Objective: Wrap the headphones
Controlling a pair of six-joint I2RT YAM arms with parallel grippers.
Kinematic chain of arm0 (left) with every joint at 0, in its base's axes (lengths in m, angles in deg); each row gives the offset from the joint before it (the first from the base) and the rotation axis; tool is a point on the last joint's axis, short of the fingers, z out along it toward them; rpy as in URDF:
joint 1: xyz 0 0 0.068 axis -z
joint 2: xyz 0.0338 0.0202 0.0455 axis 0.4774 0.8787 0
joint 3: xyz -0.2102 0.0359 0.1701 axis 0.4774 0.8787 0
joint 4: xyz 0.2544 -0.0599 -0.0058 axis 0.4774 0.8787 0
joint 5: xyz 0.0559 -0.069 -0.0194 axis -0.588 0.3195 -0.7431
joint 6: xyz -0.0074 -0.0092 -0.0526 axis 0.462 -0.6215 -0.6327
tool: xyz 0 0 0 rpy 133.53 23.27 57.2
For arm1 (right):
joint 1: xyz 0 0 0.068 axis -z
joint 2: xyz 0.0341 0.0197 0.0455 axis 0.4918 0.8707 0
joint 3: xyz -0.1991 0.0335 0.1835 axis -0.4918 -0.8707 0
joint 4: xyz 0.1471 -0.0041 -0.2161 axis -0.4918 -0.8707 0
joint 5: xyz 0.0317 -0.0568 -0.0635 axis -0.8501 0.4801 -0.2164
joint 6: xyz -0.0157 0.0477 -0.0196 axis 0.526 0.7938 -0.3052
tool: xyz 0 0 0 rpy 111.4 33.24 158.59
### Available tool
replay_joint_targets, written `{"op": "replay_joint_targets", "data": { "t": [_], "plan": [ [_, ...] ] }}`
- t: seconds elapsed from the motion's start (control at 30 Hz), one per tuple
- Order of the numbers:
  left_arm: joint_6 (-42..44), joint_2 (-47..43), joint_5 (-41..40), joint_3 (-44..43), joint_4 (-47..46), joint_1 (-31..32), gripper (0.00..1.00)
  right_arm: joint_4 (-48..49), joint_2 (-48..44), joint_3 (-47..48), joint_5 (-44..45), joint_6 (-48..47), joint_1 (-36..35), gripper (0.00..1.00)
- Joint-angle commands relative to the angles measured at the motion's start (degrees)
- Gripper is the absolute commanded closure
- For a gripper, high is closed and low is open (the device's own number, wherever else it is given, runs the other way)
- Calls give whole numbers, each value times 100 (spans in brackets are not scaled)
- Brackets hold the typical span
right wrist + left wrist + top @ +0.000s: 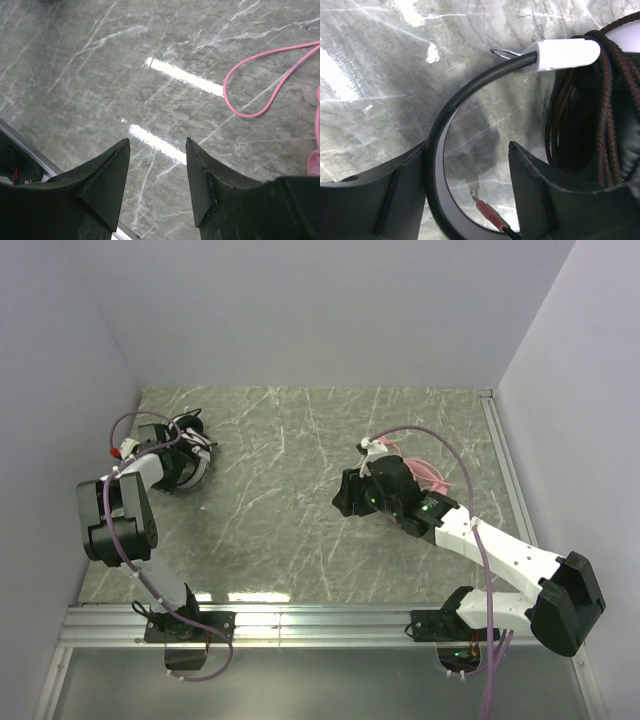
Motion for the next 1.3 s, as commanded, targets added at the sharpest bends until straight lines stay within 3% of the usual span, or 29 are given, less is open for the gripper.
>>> {"op": "replay_joint_targets", "data": {
  "t": [0.0, 0.07, 0.13, 0.33, 0.53, 0.7, 0.8, 0.93, 1.07, 1.27],
  "plan": [
    [-84, -448, -73, -129, -24, -17, 32, 256, -194, 99, -103, -127, 132, 44],
    [-145, -693, -249, -120, 63, -8, 8, 256, -237, 73, -155, -135, 176, 44],
    [-137, -861, -180, -6, -15, -17, 1, 274, -273, 29, -243, -136, 290, 44],
    [-137, -1433, -39, 46, 178, -8, 1, 292, -527, -199, -148, 57, 580, 43],
    [21, -2188, 664, 310, 265, 193, 1, 28, -791, -279, 538, 339, 817, 38],
    [469, -2663, 989, 302, 538, 1098, 1, -51, -1046, -332, 906, 479, 1037, 37],
    [724, -2725, 1401, 48, 704, 1845, 1, -25, -1196, -419, 1013, 506, 1186, 27],
    [1242, -2375, 2191, -778, 1415, 2548, 1, -297, -794, -44, 951, 550, 1423, 25],
    [1935, -1996, 2115, -1972, 2199, 2988, 1, -1086, -72, 801, 1512, 532, 1503, 25],
    [2271, -1978, 2098, -1941, 2024, 3138, 1, -1326, 728, 1434, 1137, 1524, 2196, 27]
  ]
}}
